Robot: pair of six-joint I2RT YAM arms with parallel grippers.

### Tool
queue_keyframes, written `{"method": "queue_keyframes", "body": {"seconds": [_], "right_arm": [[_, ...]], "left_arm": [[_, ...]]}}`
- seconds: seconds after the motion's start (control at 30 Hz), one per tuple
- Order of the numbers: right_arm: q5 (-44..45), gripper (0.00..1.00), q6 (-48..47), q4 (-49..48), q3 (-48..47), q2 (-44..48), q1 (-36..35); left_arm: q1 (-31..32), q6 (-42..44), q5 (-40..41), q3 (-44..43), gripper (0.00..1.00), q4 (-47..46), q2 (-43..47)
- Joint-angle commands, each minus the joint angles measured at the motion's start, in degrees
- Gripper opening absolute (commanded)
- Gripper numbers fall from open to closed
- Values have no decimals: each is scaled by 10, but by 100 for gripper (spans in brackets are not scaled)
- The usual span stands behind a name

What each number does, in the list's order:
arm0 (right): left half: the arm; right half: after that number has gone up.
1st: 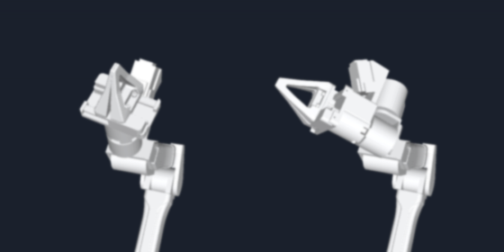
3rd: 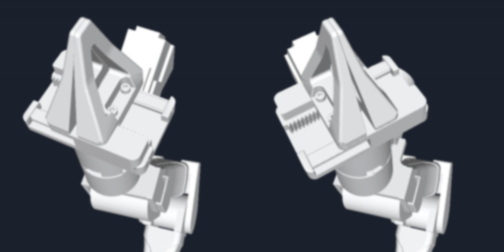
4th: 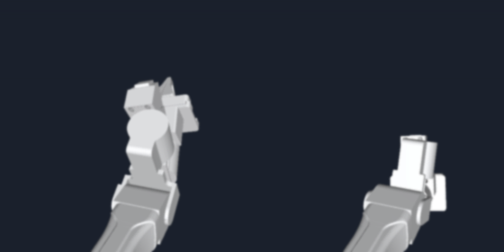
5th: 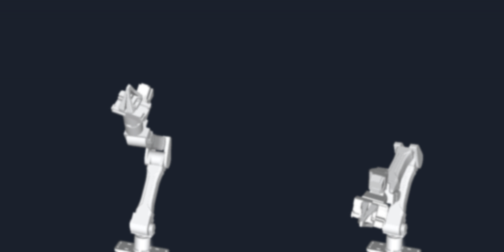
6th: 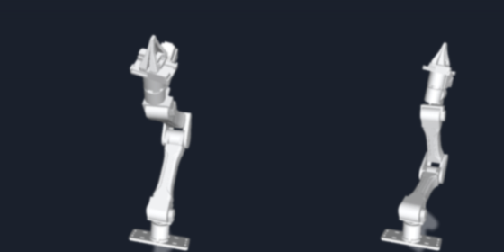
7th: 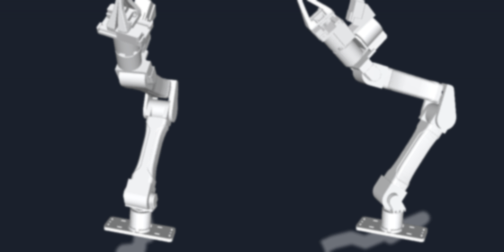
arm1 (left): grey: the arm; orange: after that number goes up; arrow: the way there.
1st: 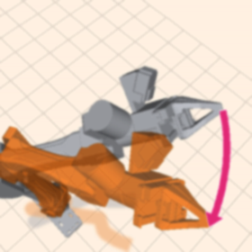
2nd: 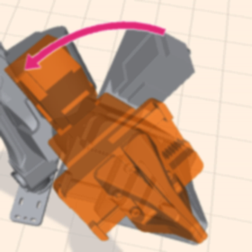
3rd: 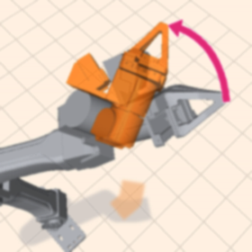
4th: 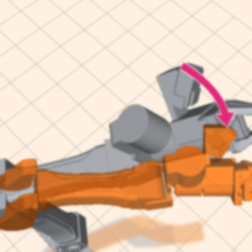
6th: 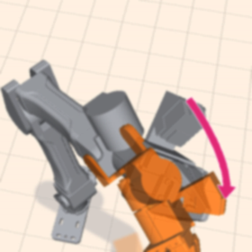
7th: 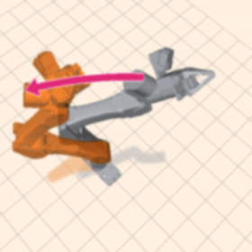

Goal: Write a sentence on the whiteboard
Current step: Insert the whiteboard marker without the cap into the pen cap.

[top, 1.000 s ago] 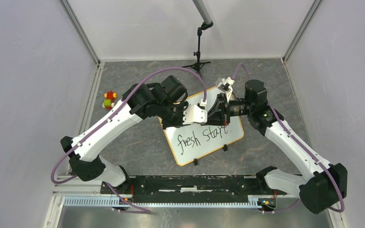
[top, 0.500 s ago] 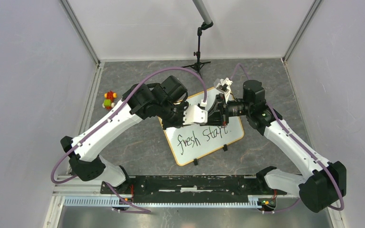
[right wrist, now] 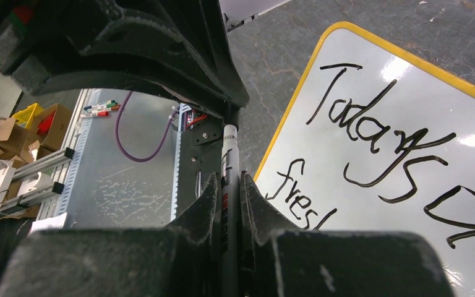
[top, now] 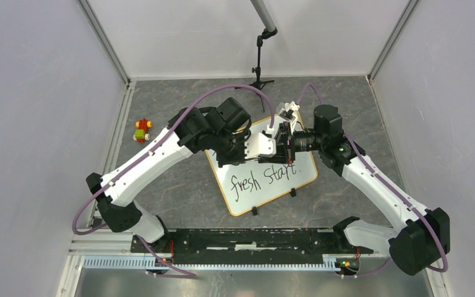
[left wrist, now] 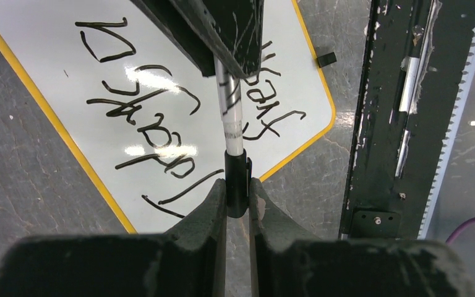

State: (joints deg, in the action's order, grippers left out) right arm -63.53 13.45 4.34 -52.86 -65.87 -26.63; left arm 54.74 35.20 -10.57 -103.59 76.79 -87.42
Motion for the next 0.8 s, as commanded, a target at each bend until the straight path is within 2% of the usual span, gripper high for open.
{"method": "queue_keyframes", "body": {"seconds": [0.0,0.2,0.33,0.5,0.57,0.77], "right_arm": [[26,0,4,-24,-17,-7,-9],[44,0,15,-39,-9,-16,-18],[45,0,36,-83,9,-22,-27],[52,0,24,-75,5,-29,-45],[52,0,17,-69,0,-29,-46],[49,0,-20,-25,-34,-26,-21]], "left_arm": [[9,-39,26,-23,2,-25,-9],[10,-63,15,-25,2,-46,-13],[14,-86,-5,-34,2,-61,-24],[19,-94,3,-51,3,-77,-38],[19,-98,12,-58,5,-80,-41],[7,-76,28,-52,22,-56,-4]]}}
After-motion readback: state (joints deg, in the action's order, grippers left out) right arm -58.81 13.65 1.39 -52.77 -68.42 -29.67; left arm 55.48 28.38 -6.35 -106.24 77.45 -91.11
